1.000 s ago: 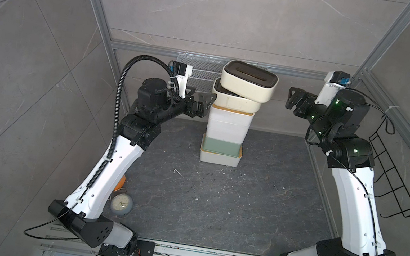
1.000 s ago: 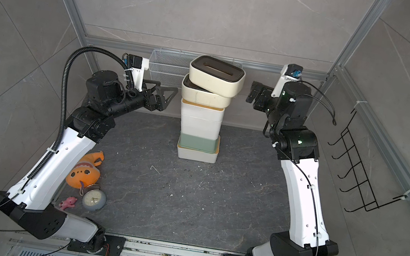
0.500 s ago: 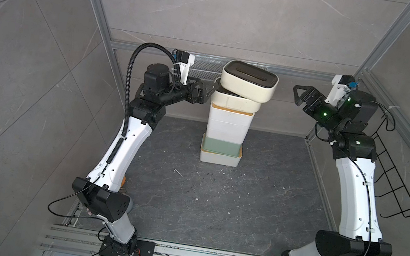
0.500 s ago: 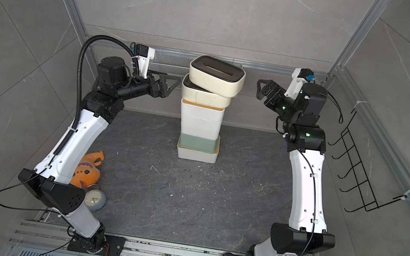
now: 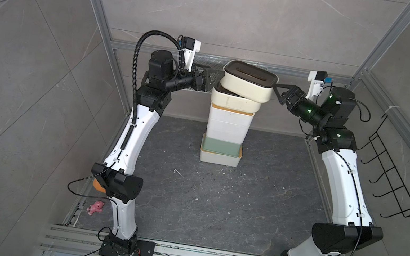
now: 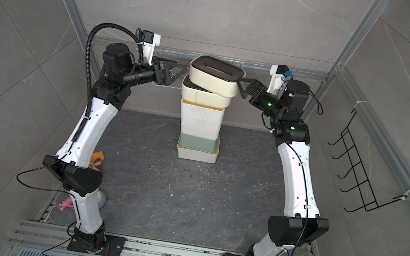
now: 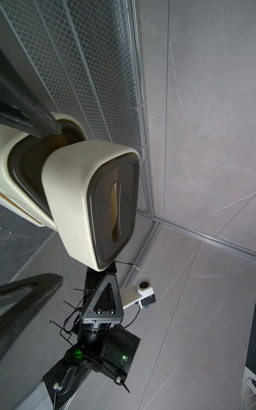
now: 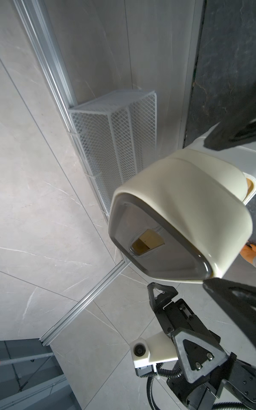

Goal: Stack the tissue boxes
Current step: Adjust the tissue box on the tissue box.

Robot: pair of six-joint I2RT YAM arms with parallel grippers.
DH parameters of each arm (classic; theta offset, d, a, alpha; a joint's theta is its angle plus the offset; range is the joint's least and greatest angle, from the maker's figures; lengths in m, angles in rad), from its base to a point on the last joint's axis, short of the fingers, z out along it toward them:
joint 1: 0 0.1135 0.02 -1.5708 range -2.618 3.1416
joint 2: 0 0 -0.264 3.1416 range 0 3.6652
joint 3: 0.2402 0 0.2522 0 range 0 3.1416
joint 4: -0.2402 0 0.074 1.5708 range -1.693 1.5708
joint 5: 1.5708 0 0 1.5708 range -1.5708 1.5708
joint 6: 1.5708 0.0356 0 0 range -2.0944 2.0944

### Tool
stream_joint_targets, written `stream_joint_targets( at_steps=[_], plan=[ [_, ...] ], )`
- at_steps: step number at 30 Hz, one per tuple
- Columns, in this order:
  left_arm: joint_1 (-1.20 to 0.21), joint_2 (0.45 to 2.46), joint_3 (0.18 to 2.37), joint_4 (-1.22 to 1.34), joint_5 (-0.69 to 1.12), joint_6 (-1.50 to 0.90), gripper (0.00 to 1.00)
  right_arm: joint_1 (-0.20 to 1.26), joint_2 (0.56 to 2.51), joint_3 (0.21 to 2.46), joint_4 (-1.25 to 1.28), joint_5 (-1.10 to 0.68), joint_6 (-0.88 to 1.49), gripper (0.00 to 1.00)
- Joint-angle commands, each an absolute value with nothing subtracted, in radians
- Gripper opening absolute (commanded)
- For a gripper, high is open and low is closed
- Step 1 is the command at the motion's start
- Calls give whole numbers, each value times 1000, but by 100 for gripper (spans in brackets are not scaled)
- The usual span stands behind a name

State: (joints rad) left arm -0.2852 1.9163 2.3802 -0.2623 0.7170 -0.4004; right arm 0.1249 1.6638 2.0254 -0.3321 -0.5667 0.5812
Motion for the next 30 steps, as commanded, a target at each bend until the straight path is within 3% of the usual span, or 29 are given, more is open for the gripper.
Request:
stream_joint_targets(
  at_steps=[1, 8, 30],
  plan=[
    [-276, 1956, 2446, -243, 777, -442, 100, 136, 1672, 2051, -324, -579, 562, 85],
    [-275, 2012, 2518, -245, 807, -463, 99, 156, 1677, 2057, -334, -576, 538, 79],
    [-268, 2131, 2612, -115, 793, -526, 99, 161, 1710, 2076, -282, -655, 560, 84]
  ],
)
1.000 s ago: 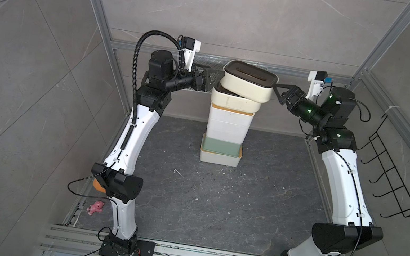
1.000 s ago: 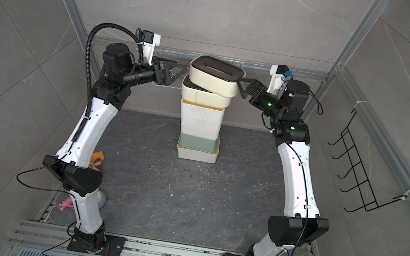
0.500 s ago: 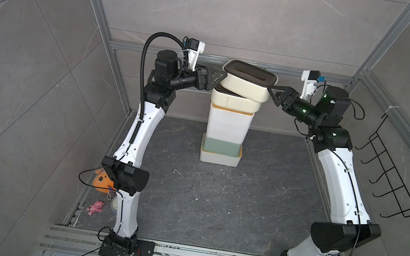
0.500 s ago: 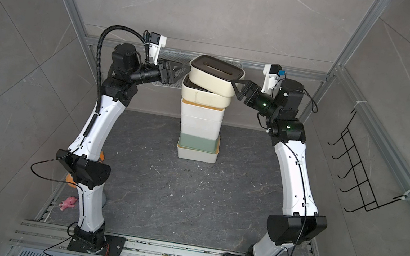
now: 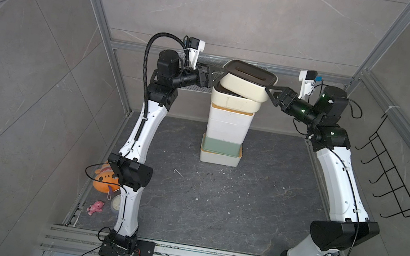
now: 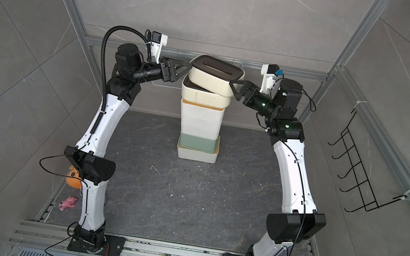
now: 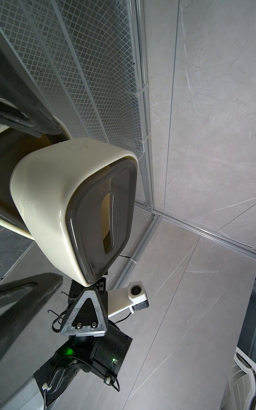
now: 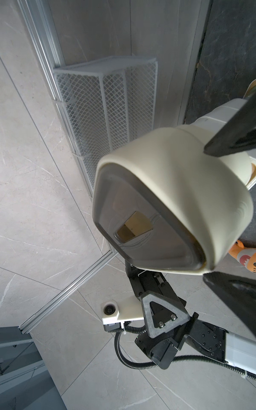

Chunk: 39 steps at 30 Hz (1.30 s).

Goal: Stack the tissue boxes
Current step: Adjust the tissue box on the tissue box.

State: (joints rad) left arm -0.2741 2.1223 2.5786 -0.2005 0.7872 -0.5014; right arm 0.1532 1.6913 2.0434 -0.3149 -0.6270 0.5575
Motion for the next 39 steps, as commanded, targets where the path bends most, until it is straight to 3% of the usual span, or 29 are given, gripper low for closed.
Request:
stream_joint_targets(
  at_steps=[1, 39],
  plan=[
    [-268, 2139, 2612, -104, 794, -532, 99, 162, 1711, 2078, -280, -658, 562, 84],
    [-325, 2030, 2464, -44, 873, -523, 99, 205, 1749, 2137, -286, -694, 549, 89]
  ],
)
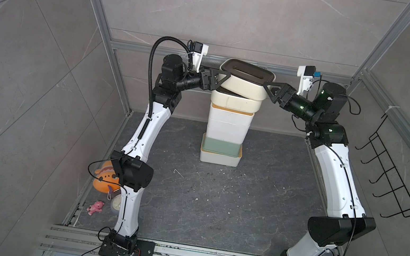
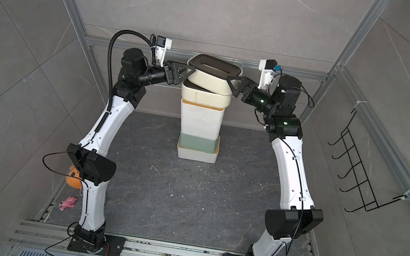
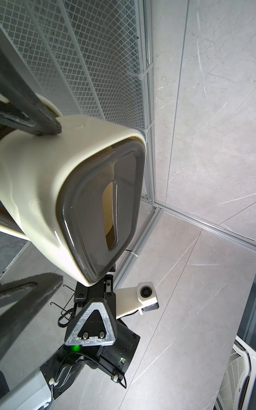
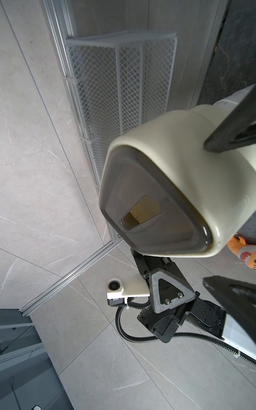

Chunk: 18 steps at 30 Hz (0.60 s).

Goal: Stack the tissue boxes
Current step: Adjust the tissue box on the tissue box.

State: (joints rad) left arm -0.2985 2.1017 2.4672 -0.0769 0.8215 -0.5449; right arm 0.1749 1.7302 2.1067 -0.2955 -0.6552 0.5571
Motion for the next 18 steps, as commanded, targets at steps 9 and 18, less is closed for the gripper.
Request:
stream_joint_targets(
  at_steps=[9, 18],
  plan=[
    [-332, 1980, 2399, -43, 871, -509, 99, 224, 1759, 2143, -299, -693, 541, 90],
    [-344, 1943, 2361, -55, 862, -482, 99, 240, 1758, 2138, -318, -682, 523, 90]
  ],
)
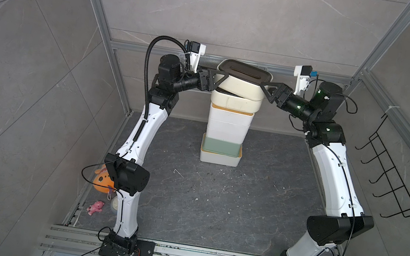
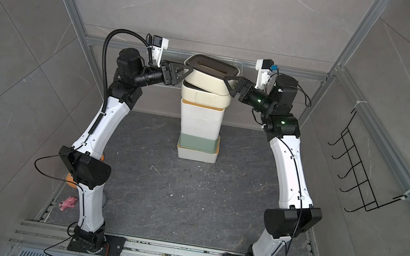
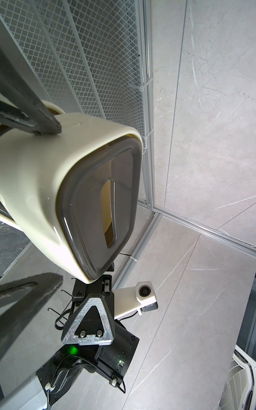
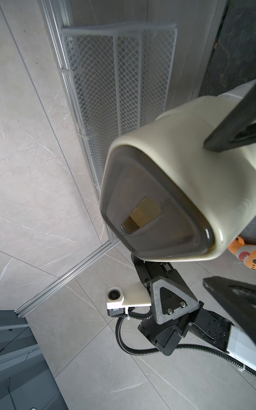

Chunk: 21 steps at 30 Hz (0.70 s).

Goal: Stack the tissue boxes
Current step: Adjust the tissue box on the tissue box.

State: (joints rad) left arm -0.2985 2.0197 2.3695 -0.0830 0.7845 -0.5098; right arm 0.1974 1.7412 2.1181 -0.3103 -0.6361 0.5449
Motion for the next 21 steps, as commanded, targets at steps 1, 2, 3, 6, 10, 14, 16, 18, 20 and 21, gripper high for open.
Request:
stream_joint_targets(
  at_steps=[1, 2, 3, 6, 10, 14, 16, 18, 20, 21],
  plan=[
    [-345, 1939, 2354, -55, 859, -478, 99, 240, 1758, 2137, -319, -679, 521, 90],
    [-345, 1937, 2348, -58, 856, -476, 99, 240, 1758, 2135, -319, -676, 522, 90],
    [-345, 1935, 2344, -59, 855, -477, 99, 241, 1758, 2135, -319, -676, 522, 90],
    [-350, 1920, 2313, -55, 854, -467, 99, 242, 1759, 2135, -318, -681, 522, 90],
    [-353, 1912, 2309, -52, 848, -462, 99, 246, 1760, 2137, -319, -680, 520, 91],
    [-356, 1908, 2307, -58, 845, -465, 99, 245, 1762, 2138, -328, -669, 518, 92],
    [-366, 1893, 2297, -61, 845, -456, 99, 245, 1766, 2142, -331, -671, 514, 93],
    [-374, 1878, 2279, -69, 826, -427, 99, 245, 1772, 2150, -338, -672, 515, 94],
    [-376, 1878, 2279, -77, 821, -423, 99, 246, 1781, 2157, -341, -675, 517, 94],
    [-376, 1878, 2281, -83, 823, -424, 99, 246, 1787, 2164, -341, -679, 518, 94]
  ],
)
